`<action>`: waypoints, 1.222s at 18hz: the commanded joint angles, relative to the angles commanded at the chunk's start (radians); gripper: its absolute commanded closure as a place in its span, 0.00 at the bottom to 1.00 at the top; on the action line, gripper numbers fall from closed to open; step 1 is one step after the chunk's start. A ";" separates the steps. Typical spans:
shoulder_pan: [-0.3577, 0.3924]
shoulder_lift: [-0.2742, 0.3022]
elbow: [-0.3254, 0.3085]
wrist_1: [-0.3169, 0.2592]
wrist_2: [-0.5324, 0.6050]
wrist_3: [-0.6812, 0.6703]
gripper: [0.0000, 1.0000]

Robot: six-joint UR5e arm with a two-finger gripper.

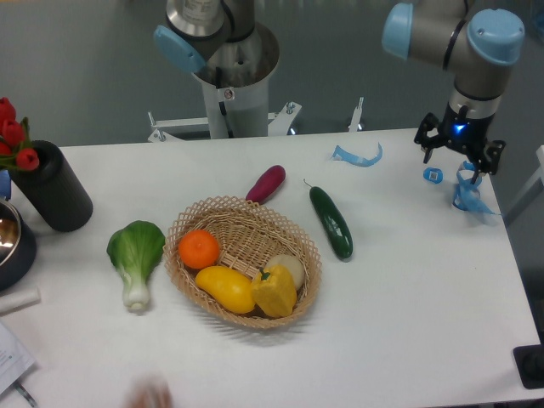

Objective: Pick up the yellow pepper from the basket

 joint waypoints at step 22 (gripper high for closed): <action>-0.402 -0.028 -0.031 0.096 0.002 0.092 0.00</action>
